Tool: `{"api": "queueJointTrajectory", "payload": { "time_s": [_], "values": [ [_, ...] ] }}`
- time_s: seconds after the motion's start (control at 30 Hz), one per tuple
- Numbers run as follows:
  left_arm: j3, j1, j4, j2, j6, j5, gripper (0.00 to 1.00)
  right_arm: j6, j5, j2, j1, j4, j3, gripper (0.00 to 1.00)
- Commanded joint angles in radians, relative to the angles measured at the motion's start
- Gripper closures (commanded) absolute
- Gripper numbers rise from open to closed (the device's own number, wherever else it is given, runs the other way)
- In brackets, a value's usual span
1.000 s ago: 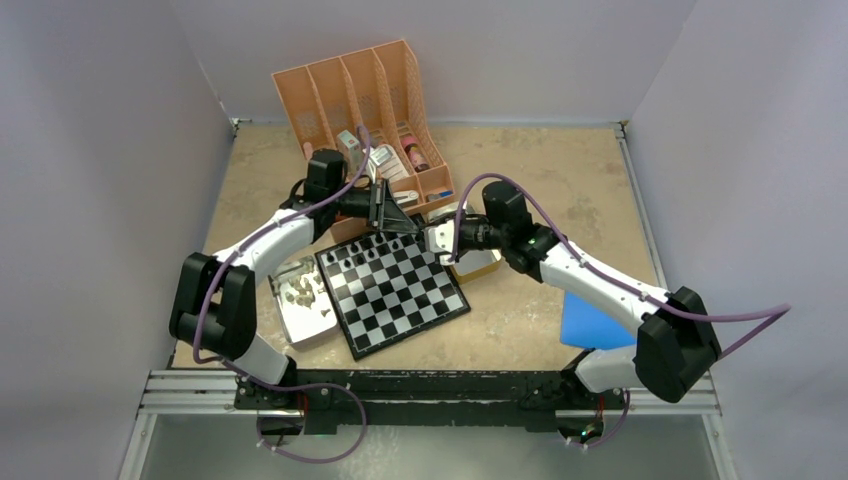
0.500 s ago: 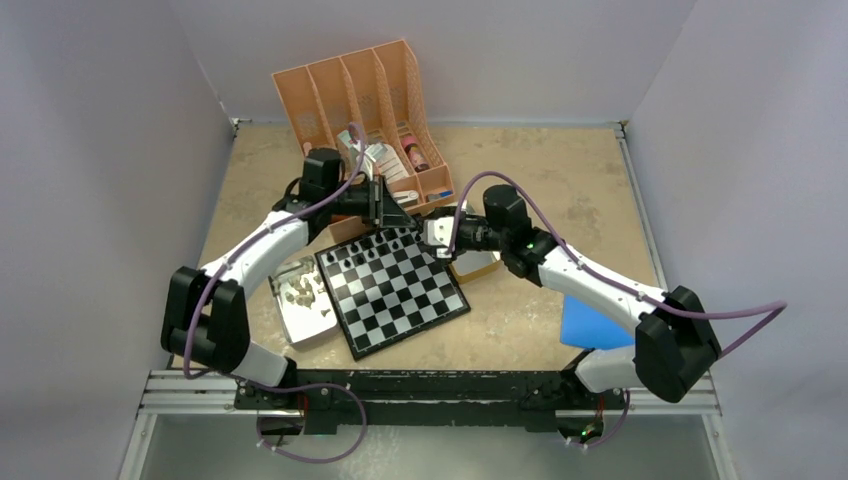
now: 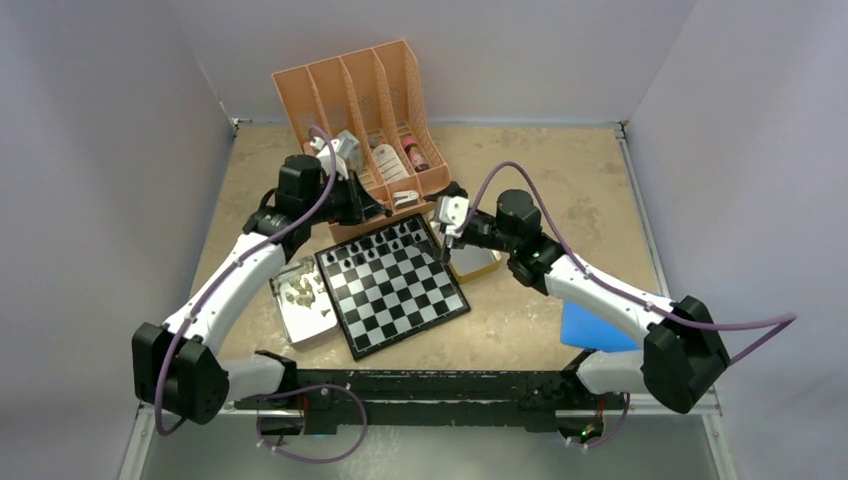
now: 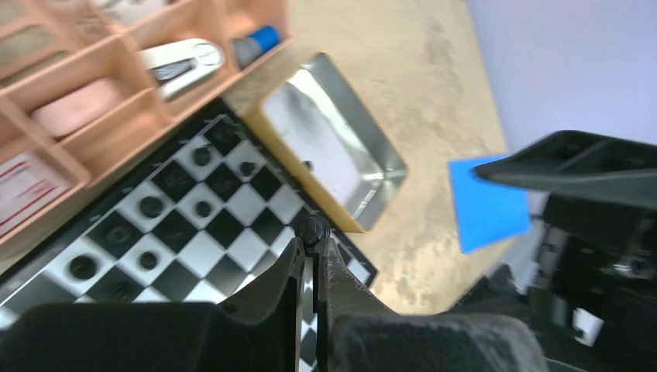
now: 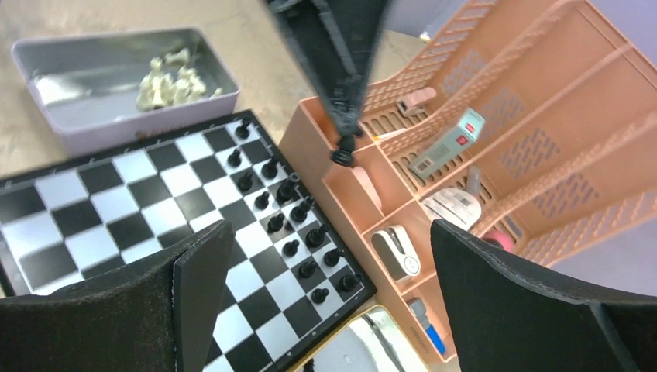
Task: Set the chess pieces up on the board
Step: Place the chess piece on the chessboard.
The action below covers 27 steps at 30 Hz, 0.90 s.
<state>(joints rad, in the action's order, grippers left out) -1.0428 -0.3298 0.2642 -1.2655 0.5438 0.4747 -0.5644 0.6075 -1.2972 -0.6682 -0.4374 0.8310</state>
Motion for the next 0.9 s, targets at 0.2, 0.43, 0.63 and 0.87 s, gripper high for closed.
{"api": "queueJointTrajectory", "payload": {
  "time_s": [0.2,0.43,0.63,0.87],
  "values": [
    [0.156,-0.003,0.046,0.169,0.054,-0.459,1.0,0.67,-0.327,-0.03,-0.003,-0.094,0.065,0.01],
    [0.215,-0.003,0.125,0.159,0.212,-0.632,1.0,0.804,-0.599,0.018,-0.002,-0.079,0.023,0.01],
    [0.181,-0.003,0.237,0.048,0.326,-0.749,1.0,0.846,-0.783,0.036,0.0,0.035,0.043,0.01],
    [0.18,-0.003,0.196,-0.012,0.323,-0.805,1.0,0.861,-0.77,0.028,0.005,0.032,0.04,0.01]
  ]
}}
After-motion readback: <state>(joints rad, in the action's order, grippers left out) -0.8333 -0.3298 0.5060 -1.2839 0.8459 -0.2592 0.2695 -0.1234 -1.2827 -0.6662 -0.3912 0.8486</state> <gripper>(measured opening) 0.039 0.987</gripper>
